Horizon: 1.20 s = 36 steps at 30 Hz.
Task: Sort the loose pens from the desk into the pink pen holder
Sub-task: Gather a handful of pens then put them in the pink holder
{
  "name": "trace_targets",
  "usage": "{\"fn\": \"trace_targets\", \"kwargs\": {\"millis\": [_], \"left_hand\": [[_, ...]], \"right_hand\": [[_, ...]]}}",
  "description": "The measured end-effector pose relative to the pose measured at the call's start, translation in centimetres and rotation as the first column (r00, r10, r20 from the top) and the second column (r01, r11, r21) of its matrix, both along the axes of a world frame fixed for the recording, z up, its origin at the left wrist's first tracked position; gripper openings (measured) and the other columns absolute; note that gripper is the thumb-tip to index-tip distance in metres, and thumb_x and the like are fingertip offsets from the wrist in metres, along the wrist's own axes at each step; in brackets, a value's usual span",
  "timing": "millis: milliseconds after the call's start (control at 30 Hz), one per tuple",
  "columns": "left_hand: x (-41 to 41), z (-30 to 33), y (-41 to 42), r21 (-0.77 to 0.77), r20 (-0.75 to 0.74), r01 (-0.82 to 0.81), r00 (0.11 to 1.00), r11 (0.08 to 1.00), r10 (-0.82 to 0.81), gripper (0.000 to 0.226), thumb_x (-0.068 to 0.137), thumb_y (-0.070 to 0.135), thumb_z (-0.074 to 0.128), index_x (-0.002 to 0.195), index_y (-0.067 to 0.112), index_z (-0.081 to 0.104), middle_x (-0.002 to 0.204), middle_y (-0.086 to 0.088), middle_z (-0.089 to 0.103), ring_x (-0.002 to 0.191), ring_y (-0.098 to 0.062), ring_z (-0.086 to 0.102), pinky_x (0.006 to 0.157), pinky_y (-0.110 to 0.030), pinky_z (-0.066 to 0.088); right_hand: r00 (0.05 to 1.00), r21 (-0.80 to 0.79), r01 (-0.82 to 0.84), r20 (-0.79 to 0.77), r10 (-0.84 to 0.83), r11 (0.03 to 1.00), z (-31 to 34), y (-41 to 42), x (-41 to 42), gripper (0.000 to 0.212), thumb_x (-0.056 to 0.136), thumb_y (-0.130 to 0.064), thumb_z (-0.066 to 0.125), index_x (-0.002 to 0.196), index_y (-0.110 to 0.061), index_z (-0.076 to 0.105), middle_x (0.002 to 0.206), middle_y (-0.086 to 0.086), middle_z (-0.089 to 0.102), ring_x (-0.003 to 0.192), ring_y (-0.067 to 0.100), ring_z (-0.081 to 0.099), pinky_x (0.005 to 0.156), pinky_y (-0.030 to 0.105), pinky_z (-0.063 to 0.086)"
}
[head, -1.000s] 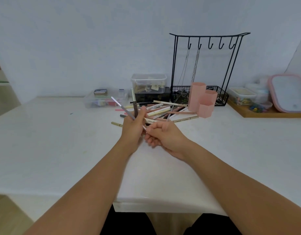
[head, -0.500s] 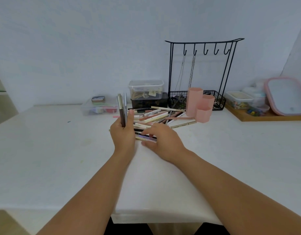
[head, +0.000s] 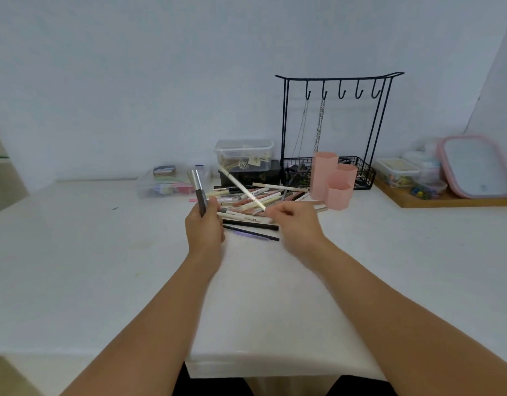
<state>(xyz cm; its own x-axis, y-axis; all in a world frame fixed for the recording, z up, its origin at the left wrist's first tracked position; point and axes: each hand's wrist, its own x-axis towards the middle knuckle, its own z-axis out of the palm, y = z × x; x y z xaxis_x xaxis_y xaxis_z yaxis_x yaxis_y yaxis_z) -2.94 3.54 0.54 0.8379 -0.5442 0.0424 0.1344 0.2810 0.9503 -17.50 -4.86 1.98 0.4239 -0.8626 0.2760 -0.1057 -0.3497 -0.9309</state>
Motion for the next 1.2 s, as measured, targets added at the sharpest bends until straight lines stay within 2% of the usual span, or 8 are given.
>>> {"fn": "trace_targets", "kwargs": {"millis": [100,200,333,467,533,633,900,1200], "left_hand": [[-0.1,0.4,0.1,-0.029,-0.057,0.101,0.993,0.995,-0.102,0.032,0.098,0.028,0.065,0.074,0.017,0.047,0.052,0.004,0.033,0.043,-0.012,0.024,0.037,-0.022,0.020],[-0.4,0.6,0.2,-0.042,-0.025,0.151,0.988,0.988,-0.152,0.047,0.084,0.050,0.074,0.069,0.021,0.042,0.051,0.004,0.030,0.041,-0.011,0.022,0.038,-0.022,0.019],[-0.6,0.7,0.3,-0.054,0.034,0.171,0.985,0.984,-0.169,0.055,0.058,0.058,0.085,0.074,0.016,0.054,0.052,0.004,0.032,0.044,-0.011,0.025,0.041,-0.023,0.022],[-0.7,0.6,0.2,-0.046,0.059,0.164,0.985,0.985,-0.161,0.031,0.080,0.039,0.083,0.073,0.015,0.063,0.052,0.003,0.045,0.042,-0.010,0.034,0.041,-0.023,0.027],[-0.5,0.4,0.0,-0.019,0.043,0.136,0.990,0.990,-0.136,0.032,0.084,0.037,0.080,0.073,0.013,0.063,0.053,0.001,0.048,0.043,-0.013,0.037,0.043,-0.025,0.030],[-0.1,0.1,-0.4,0.067,0.059,0.102,0.993,0.993,-0.106,0.038,0.087,0.035,0.077,0.063,0.015,0.056,0.060,-0.002,0.045,0.049,-0.016,0.039,0.050,-0.029,0.031],[-0.4,-0.4,-0.2,0.141,0.315,0.101,0.939,0.985,-0.141,0.047,0.099,0.040,0.061,0.064,0.010,0.056,0.054,0.003,0.049,0.051,-0.012,0.041,0.056,-0.029,0.034],[-0.8,-0.3,0.4,0.144,0.339,0.171,0.917,0.975,-0.211,0.046,0.097,0.041,0.063,0.068,0.006,0.056,0.052,0.000,0.051,0.046,-0.008,0.044,0.052,-0.021,0.042]], "right_hand": [[0.945,0.366,-0.222,0.310,0.107,0.904,0.8,0.4,-0.4,0.009,0.090,-0.016,0.070,0.089,-0.011,0.077,0.058,-0.009,0.055,0.054,0.005,0.041,0.050,0.018,0.033],[0.864,0.482,-0.435,0.461,0.202,0.761,0.5,1.1,0.3,0.011,0.092,-0.013,0.068,0.096,-0.006,0.075,0.071,-0.001,0.059,0.056,0.005,0.042,0.045,0.015,0.032],[0.829,0.491,-0.545,0.436,0.350,0.680,-0.4,2.5,1.3,0.011,0.097,-0.008,0.059,0.093,-0.007,0.069,0.076,0.004,0.065,0.058,0.006,0.045,0.046,0.015,0.033],[0.856,0.473,-0.516,0.299,0.421,0.714,-0.9,2.8,1.5,0.013,0.098,-0.008,0.058,0.092,-0.005,0.069,0.074,0.004,0.065,0.055,0.005,0.044,0.046,0.016,0.031],[0.876,0.411,-0.479,0.179,0.447,0.775,-1.0,2.9,1.4,0.011,0.096,-0.007,0.060,0.093,-0.004,0.070,0.073,0.006,0.065,0.052,0.004,0.044,0.047,0.017,0.031],[0.905,0.070,-0.385,-0.167,0.392,0.920,-1.6,2.8,1.6,0.010,0.091,-0.013,0.067,0.085,-0.008,0.074,0.071,0.005,0.067,0.047,-0.001,0.047,0.051,0.015,0.037],[0.935,-0.562,-0.164,-0.350,-0.054,0.810,-0.4,0.3,0.6,0.011,0.083,-0.031,0.075,0.089,-0.024,0.070,0.085,-0.009,0.063,0.079,0.008,0.055,0.071,0.028,0.046],[0.842,-0.445,-0.295,-0.539,0.010,0.845,-1.1,0.0,0.5,0.008,0.084,-0.026,0.075,0.084,-0.018,0.075,0.084,-0.006,0.064,0.081,0.014,0.058,0.073,0.031,0.049]]}}
